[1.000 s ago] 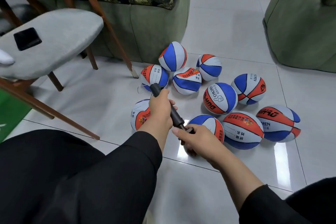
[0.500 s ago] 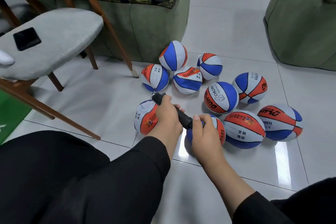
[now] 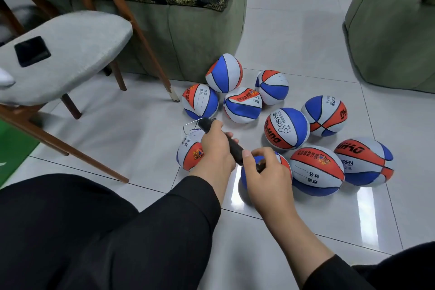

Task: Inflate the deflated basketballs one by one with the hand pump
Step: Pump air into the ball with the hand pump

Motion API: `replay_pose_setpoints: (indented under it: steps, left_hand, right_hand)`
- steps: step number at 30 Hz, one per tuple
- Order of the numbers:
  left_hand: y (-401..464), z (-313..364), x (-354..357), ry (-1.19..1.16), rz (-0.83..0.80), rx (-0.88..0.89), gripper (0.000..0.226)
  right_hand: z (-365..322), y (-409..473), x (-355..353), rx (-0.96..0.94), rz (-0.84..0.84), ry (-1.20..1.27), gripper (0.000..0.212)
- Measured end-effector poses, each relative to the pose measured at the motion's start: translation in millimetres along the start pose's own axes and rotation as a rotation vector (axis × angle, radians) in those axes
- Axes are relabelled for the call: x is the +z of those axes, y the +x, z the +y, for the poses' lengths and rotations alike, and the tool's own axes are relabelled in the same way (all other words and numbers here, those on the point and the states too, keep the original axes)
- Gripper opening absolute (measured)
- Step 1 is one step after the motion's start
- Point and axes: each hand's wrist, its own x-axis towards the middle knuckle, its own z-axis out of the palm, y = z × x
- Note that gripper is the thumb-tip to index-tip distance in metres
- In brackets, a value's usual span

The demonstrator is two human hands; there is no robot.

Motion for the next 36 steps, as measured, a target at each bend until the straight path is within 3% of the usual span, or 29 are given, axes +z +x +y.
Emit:
replay_pose_setpoints:
  steps: [5,14,23,26,30,36]
  left_hand:
    - [13,14,-5,0.05,-0.006,0.023,0.022]
    - [0,-23,7,0.129,0.001,0.123,0.031]
    - [14,8,3,0.062,-0.016,-0.004,0.031]
    - [15,12,5,0.135,-0.014,0.013,0.022]
    - [21,24,4,0.062,0.037,0.052,0.007]
    - [9,9,6,0.054,-0.014,-0.043,0.013]
  right_hand:
    - [5,-2,-1,-0.005,0.007,0.051,0.023]
    - [13,7,7,0.075,0.074,0.089,0.025]
    - [11,13,6,0.058,0.007,0.099,0.027]
    - [10,11,7,0.056,-0.004,0.128,0.027]
    - [10,8,5,0.033,0.001,0.132,0.03]
    - [3,13,2,0.001,0.078,0.106,0.022]
